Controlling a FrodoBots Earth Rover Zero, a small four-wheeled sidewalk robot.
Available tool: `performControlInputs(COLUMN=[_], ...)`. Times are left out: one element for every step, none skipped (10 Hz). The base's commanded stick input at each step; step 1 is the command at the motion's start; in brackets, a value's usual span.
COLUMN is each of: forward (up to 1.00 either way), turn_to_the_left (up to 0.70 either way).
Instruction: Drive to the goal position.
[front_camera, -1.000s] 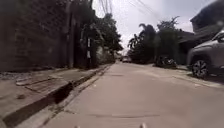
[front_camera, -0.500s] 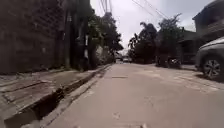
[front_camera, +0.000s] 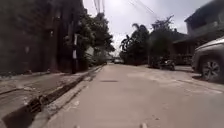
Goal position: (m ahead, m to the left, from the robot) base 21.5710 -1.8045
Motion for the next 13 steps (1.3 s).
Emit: performControlInputs(forward=[1.00, 1.00, 1.00, 1.00, 1.00, 1.00, 1.00, 1.00, 1.00, 1.00, 1.00, 1.00, 1.00], turn_to_the_left=[0.00, 0.00, 0.00, 0.00, 0.00, 0.00, 0.00, 0.00, 0.00, 0.00, 0.00, -0.03, -0.15])
